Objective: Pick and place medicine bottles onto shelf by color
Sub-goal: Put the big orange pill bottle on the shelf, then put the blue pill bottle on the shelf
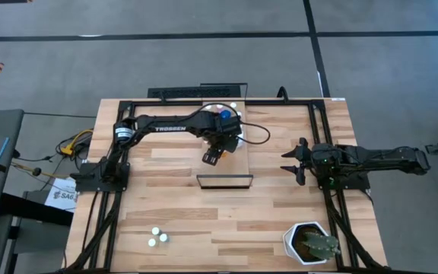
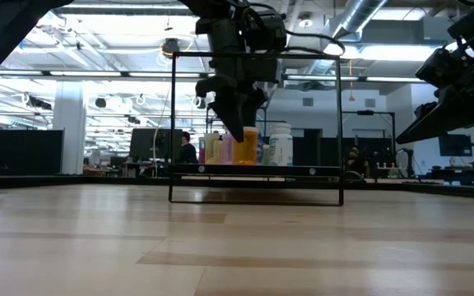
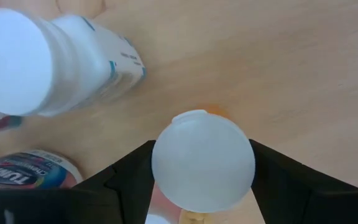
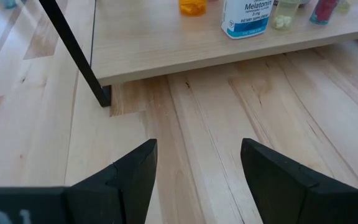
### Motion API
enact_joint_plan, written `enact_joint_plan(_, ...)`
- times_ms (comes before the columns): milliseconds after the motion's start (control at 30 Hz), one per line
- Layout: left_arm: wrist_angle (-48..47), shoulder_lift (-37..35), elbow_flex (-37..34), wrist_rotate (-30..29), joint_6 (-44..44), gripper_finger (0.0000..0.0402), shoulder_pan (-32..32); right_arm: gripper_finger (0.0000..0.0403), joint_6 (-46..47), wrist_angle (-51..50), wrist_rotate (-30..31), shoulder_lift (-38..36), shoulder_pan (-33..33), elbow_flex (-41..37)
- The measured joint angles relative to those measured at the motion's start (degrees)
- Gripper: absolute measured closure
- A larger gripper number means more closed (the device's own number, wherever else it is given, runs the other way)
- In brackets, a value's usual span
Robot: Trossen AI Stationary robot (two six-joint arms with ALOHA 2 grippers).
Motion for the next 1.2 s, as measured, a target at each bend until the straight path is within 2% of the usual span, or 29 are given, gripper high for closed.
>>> enact_joint_plan(200, -0.6, 0.0, 3.15, 0.55, -0.15, 0.0178, -0.09, 0.0147, 0.0, 0.0, 0.0, -0.02, -0.02, 0.0)
enact_joint_plan(300, -2.84, -0.02, 5.77, 2.11, -0.85, 0.0177, -0.16, 0.0147, 0.0, 0.0, 0.0, 0.0, -0.02, 0.0)
enact_joint_plan(433, -9.05, -0.02, 8.77, 1.06, -3.9, 0.0177, -0.64, 0.0147, 0.0, 0.0, 0.0, -0.01, 0.0, 0.0)
enact_joint_plan(567, -18.85, -0.69, 11.96, 0.39, -11.46, 0.0177, -1.62, 0.0147, 0.0, 0.02, 0.0, 0.0, 0.0, 0.0)
enact_joint_plan(667, -22.41, -4.15, 11.33, 0.55, -19.07, 0.0177, -3.06, 0.0147, 0.0, 0.02, 0.0, -0.02, -0.02, 0.0)
enact_joint_plan(733, -22.8, -7.88, 8.87, -1.57, -23.51, 0.0177, -4.64, 0.0147, 0.0, 0.01, -0.01, -0.01, -0.01, 0.0)
enact_joint_plan(800, -22.55, -12.54, 4.85, -6.24, -28.33, 0.0177, -6.53, 0.0147, 0.0, 0.0, 0.0, -0.01, 0.0, 0.0)
enact_joint_plan(867, -22.61, -18.24, -0.23, -10.99, -35.62, 0.0177, -8.53, 0.0147, 0.0, 0.0, 0.0, 0.0, -0.02, 0.0)
enact_joint_plan(933, -22.94, -24.53, -6.64, -12.84, -44.96, 0.0177, -10.7, 0.0147, 0.0, 0.02, 0.0, -0.02, -0.02, 0.0)
enact_joint_plan(1067, -19.43, -36.38, -22.23, -10.61, -65.79, 0.0177, -16.74, 0.0147, 0.0, 0.0, 0.0, -0.02, -0.02, 0.0)
enact_joint_plan(1200, -12.93, -43.74, -35.88, -6.14, -86.35, 0.0177, -25.03, 0.0147, 0.0, 0.02, 0.0, 0.0, 0.0, 0.0)
